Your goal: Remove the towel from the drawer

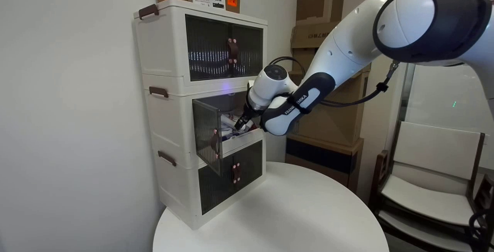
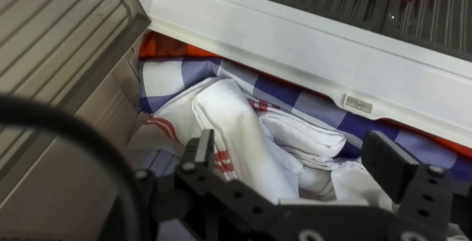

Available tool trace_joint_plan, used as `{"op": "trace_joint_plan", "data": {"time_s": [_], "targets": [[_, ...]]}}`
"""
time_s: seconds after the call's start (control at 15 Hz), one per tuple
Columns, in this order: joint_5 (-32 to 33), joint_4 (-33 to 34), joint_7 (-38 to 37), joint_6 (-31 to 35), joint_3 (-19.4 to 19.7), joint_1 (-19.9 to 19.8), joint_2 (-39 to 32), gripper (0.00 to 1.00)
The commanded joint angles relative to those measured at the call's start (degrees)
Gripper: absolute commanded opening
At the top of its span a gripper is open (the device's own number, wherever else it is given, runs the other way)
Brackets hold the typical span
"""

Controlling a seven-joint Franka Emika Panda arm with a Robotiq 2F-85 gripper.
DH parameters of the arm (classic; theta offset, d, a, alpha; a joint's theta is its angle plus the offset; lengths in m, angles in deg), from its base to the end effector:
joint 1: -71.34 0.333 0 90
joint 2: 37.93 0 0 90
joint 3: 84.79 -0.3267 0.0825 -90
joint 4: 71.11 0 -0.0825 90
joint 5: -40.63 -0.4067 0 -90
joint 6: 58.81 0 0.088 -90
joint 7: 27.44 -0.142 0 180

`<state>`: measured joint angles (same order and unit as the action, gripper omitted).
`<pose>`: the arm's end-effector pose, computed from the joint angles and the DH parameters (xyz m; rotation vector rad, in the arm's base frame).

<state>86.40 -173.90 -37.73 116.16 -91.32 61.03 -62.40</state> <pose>0.7363 -0.0039 0.3714 2.5353 0.6348 1.1207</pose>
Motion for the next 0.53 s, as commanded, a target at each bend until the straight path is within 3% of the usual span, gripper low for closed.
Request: {"op": "trace_joint_plan", "data": {"time_s": [0.0,0.47], "targets": [[2.97,8.9,-2.38,2.07,3.66,3.7,-5.56,1.0],[2.81,17.84,-5.53,4.08,10.4,8.26,-12.63,1.0]]}}
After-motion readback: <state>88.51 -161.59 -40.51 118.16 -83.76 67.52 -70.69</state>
